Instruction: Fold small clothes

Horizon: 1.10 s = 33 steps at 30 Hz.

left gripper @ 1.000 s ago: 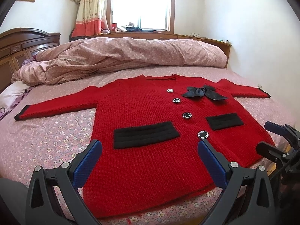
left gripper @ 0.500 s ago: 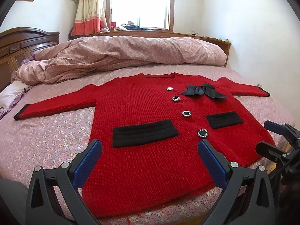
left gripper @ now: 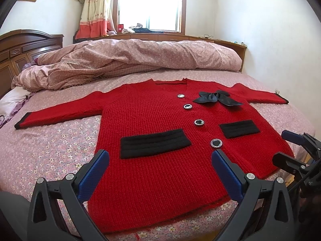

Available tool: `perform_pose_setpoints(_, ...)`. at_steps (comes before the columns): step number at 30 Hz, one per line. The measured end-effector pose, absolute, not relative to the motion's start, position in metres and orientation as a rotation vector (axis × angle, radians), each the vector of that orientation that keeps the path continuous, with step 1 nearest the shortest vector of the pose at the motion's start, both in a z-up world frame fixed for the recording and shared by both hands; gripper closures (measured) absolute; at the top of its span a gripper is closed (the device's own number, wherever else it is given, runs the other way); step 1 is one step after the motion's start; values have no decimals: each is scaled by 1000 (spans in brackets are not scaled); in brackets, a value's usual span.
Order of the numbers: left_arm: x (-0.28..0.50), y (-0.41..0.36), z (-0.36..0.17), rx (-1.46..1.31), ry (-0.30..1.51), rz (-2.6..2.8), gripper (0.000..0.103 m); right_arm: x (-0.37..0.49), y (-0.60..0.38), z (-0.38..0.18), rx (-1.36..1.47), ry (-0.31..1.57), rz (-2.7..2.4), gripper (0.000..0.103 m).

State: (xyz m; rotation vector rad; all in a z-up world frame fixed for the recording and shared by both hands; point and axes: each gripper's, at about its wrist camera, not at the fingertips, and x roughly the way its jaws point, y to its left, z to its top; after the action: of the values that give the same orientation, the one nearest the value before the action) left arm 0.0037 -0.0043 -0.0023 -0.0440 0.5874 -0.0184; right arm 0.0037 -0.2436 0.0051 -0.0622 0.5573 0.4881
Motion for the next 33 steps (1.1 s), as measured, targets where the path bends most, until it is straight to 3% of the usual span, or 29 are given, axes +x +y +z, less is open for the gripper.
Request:
perform_pose_setpoints(22,8,5,-1,-91,600,-23,4,7,-241,6,-47,559,501,0)
perform_pose_setpoints(33,38,103,15,-273,600,167,4,50,-209,25,-22,519,600,0)
